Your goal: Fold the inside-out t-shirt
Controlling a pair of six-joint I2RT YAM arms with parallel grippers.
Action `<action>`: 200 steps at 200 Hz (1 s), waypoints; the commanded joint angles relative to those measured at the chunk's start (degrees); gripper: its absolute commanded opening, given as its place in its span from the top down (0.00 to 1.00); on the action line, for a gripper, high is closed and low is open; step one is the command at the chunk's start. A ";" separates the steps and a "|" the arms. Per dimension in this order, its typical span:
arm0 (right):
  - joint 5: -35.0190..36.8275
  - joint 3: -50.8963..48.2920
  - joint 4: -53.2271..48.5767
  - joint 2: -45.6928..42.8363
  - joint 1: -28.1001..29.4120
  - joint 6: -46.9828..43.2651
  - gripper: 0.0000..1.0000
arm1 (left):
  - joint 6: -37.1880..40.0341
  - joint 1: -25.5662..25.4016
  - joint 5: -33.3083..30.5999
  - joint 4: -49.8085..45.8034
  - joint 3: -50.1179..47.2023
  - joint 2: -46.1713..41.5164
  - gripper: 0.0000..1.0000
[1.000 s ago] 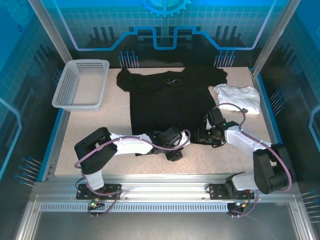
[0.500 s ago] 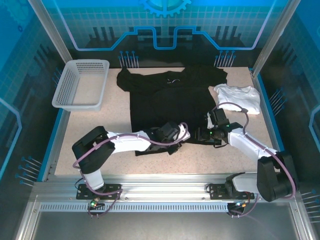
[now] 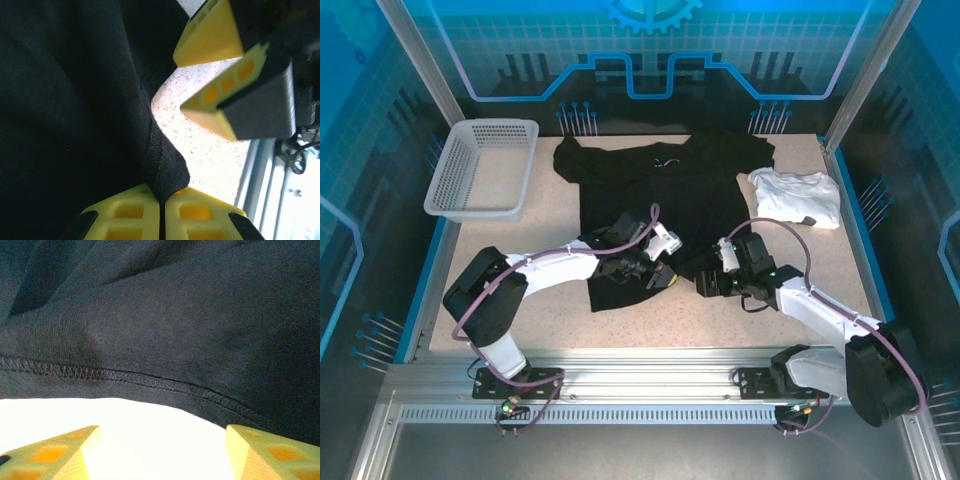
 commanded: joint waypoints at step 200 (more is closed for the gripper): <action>14.82 -6.23 18.89 -7.02 7.20 -4.22 1.00 | -7.35 3.86 9.78 1.51 1.00 -0.05 0.86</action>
